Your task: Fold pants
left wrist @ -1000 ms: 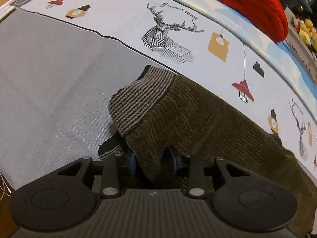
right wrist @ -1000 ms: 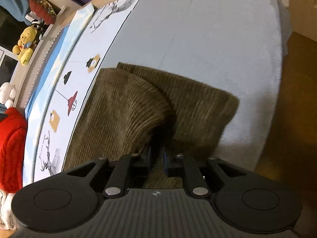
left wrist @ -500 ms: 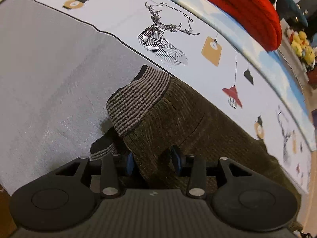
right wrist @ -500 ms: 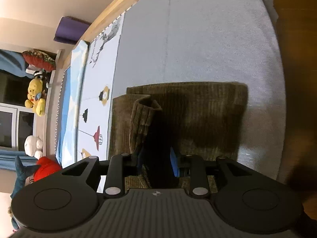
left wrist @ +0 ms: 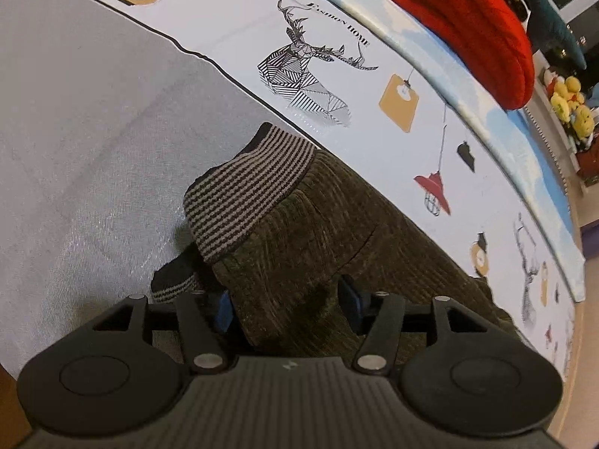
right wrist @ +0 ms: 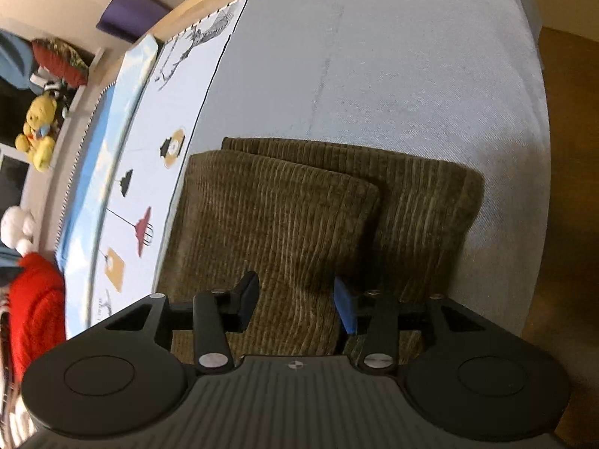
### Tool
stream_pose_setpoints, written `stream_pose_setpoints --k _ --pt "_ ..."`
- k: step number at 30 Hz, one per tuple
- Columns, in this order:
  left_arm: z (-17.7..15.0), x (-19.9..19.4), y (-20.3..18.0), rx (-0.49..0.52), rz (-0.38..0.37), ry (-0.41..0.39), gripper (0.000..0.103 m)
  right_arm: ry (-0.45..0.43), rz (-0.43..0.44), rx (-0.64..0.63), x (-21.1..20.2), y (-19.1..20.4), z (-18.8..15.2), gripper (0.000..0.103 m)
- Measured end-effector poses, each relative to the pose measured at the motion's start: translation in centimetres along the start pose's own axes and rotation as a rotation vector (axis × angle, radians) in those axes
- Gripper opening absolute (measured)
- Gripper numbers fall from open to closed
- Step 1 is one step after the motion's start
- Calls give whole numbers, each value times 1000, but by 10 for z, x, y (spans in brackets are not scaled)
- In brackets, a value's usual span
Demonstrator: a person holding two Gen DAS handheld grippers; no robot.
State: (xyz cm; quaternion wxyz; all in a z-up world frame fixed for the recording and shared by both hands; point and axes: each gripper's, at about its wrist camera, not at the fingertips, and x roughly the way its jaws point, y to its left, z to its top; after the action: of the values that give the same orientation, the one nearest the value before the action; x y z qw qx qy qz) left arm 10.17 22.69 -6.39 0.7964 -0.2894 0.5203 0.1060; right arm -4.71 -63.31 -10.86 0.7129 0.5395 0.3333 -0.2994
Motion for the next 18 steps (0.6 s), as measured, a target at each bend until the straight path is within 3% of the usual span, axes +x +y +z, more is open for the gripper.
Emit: stream_pose_setpoints --k 4,9,18 --pt "-1 5 -2 23 50 -7 55 -32 -16 -39 -2 4 0 38" --pt "-1 5 0 40 100 -18 32 -100 -34 -103 -11 8 2 5" --pt "-3 2 0 67 104 -23 28 -139 3 -193 -22 12 3 0"
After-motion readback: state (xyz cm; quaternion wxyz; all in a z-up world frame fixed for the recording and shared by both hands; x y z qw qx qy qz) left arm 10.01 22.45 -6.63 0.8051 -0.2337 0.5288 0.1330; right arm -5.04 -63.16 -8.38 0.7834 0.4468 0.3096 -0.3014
